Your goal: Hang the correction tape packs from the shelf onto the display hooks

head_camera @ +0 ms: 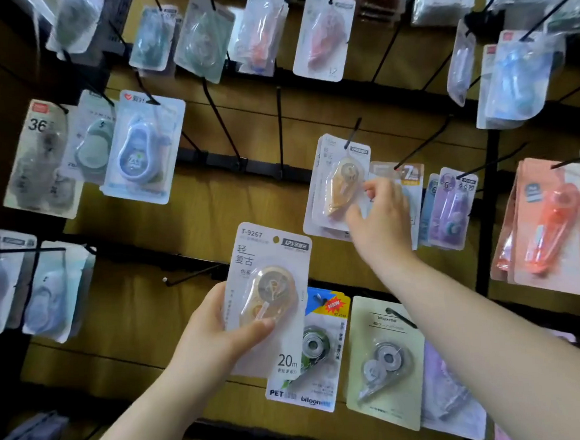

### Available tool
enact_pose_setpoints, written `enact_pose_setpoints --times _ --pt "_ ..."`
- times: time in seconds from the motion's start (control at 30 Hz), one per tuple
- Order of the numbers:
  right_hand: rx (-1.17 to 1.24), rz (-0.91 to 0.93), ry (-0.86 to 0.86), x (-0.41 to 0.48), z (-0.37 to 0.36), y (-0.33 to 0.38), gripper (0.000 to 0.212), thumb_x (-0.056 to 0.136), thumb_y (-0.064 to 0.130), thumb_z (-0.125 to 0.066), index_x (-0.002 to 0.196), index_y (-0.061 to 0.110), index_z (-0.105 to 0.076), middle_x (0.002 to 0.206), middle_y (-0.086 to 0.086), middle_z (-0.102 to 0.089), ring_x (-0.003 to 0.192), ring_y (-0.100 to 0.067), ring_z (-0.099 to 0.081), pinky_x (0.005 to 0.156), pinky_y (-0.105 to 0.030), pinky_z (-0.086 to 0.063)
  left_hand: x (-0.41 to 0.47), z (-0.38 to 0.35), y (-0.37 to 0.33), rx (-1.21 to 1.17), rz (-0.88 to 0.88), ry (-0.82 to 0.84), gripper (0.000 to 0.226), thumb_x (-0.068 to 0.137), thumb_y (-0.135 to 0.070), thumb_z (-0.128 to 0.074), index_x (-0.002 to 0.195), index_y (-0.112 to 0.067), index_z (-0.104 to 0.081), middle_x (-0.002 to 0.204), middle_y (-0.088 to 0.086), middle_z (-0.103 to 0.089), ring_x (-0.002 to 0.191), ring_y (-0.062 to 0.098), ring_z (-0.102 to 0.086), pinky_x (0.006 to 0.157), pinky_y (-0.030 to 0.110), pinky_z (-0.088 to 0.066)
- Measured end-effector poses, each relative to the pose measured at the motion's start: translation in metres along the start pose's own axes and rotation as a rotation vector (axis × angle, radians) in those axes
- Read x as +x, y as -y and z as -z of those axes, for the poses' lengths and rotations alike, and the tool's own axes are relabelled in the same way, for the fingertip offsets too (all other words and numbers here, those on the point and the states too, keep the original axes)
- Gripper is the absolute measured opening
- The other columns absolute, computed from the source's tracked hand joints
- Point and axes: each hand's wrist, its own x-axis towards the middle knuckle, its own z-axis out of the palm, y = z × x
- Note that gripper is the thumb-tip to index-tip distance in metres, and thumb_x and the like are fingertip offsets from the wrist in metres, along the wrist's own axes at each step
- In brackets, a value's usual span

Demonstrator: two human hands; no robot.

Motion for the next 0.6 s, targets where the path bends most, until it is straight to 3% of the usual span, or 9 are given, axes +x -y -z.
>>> enact_pose_setpoints --times 0.1,0.17,0.27,0.33,0.4,0.5,0.6 --pt "-0.338 0.325 0.173 -0.018 0.014 0.007 0.034 0.091 0.028 -0.044 0.123 0.019 -0.052 0.144 -0.001 -0.035 0.134 -0.020 -0.023 0.108 -0.033 -0.021 -0.002 -0.004 -0.009 -0.076 -0.002 -0.056 0.035 0.069 -0.018 -0.076 0.094 -0.032 -0.057 0.090 -0.003 -0.072 0.083 0.016 -0.070 0.067 0.029 -0.053" --pt "-0.353 0.378 0.292 -0.026 0.021 0.012 0.040 0.093 0.037 -0.041 0.128 0.020 -0.050 0.149 0.002 -0.029 0.139 -0.018 -0.016 0.112 -0.034 -0.016 -0.002 -0.009 -0.018 -0.113 -0.043 -0.109 0.032 0.075 -0.012 -0.071 0.094 -0.032 -0.055 0.096 -0.003 -0.069 0.089 0.018 -0.067 0.072 0.033 -0.053" --pt "0.009 0.135 0.503 -0.032 0.027 0.017 0.041 0.094 0.039 -0.039 0.123 0.014 -0.055 0.136 -0.005 -0.049 0.131 -0.021 -0.035 0.101 -0.031 -0.030 0.000 -0.017 -0.033 -0.133 -0.111 -0.123 0.031 0.074 -0.013 -0.067 0.095 -0.032 -0.056 0.097 -0.004 -0.070 0.090 0.015 -0.067 0.075 0.033 -0.053" --pt "0.333 -0.046 0.618 -0.033 0.028 0.018 0.036 0.095 0.033 -0.041 0.102 0.004 -0.062 0.107 -0.016 -0.062 0.105 -0.025 -0.056 0.078 -0.027 -0.036 0.002 -0.024 -0.041 -0.125 -0.147 -0.079 0.033 0.069 -0.015 -0.069 0.095 -0.031 -0.056 0.093 -0.004 -0.071 0.084 0.011 -0.069 0.069 0.026 -0.053" --pt "0.530 -0.134 0.658 -0.031 0.030 0.017 0.032 0.096 0.025 -0.042 0.092 0.000 -0.061 0.086 -0.015 -0.058 0.079 -0.021 -0.057 0.064 -0.025 -0.042 0.005 -0.032 -0.045 -0.111 -0.165 -0.046 0.035 0.065 -0.018 -0.071 0.094 -0.029 -0.056 0.091 -0.003 -0.071 0.081 0.009 -0.069 0.067 0.023 -0.054" --pt "0.663 -0.185 0.602 -0.028 0.033 0.011 0.029 0.097 0.018 -0.041 0.074 0.009 -0.056 0.068 -0.004 -0.060 0.059 -0.010 -0.055 0.054 -0.016 -0.044 0.008 -0.039 -0.044 0.015 -0.195 -0.076 0.026 0.074 -0.015 -0.070 0.089 -0.030 -0.055 0.089 -0.006 -0.070 0.081 0.005 -0.067 0.070 0.020 -0.054" --pt "0.652 -0.223 0.449 -0.019 0.039 0.006 0.032 0.098 0.018 -0.038 0.069 0.018 -0.054 0.068 -0.001 -0.058 0.063 -0.014 -0.054 0.054 -0.022 -0.041 0.014 -0.038 -0.035 0.266 -0.286 -0.170 0.015 0.080 -0.020 -0.066 0.082 -0.031 -0.055 0.083 -0.015 -0.064 0.080 -0.001 -0.062 0.067 0.009 -0.047"
